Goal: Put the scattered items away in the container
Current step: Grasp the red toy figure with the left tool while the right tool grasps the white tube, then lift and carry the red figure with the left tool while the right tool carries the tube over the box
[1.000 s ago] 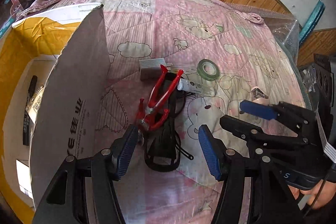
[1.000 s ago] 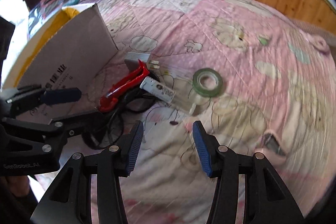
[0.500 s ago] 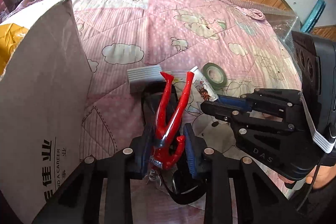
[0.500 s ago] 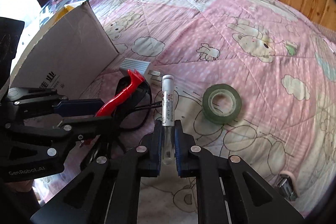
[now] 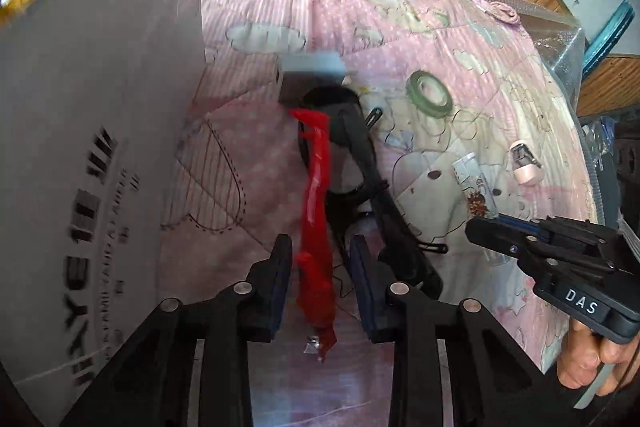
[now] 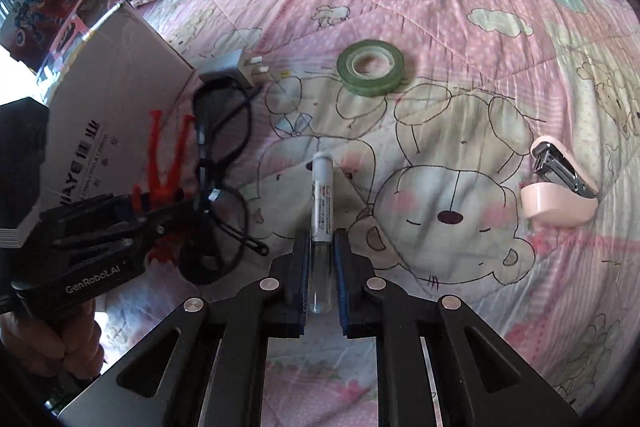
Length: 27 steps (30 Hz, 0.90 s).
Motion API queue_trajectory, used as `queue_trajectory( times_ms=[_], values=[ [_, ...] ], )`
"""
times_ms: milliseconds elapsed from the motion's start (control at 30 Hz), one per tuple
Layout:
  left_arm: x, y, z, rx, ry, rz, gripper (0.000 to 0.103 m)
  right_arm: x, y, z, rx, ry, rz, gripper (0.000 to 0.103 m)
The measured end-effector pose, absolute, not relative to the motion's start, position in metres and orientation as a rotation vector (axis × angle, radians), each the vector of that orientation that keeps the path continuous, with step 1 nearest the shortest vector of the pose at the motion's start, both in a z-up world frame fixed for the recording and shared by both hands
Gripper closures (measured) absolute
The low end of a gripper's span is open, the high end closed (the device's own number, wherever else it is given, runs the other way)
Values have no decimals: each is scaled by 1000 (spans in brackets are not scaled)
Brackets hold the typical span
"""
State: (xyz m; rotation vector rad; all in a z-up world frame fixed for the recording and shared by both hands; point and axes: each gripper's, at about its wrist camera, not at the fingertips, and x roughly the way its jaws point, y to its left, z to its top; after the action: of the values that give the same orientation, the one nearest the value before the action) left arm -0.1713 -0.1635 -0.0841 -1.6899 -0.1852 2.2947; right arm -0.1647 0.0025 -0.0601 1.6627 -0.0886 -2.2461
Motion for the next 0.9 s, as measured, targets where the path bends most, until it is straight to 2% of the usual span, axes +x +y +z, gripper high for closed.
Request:
queue_trajectory(
  times_ms=[67, 100, 333, 900],
  values=[
    [-169, -158, -83, -1634, -119, 2349, 76, -166, 2, -64, 1641, -74, -2260, 90],
    [-169, -157, -82, -1621, -110, 2359, 88, -168, 3, -64, 1647, -81, -2256, 91],
    [-159, -159, -65, -1593, -149, 2363, 88, -166, 21, -55, 1637, -268, -2249, 92],
    [-94, -145, -24, -1548, -63, 2370, 88, -102, 20, -34, 1611, -293, -2381, 92]
  ],
)
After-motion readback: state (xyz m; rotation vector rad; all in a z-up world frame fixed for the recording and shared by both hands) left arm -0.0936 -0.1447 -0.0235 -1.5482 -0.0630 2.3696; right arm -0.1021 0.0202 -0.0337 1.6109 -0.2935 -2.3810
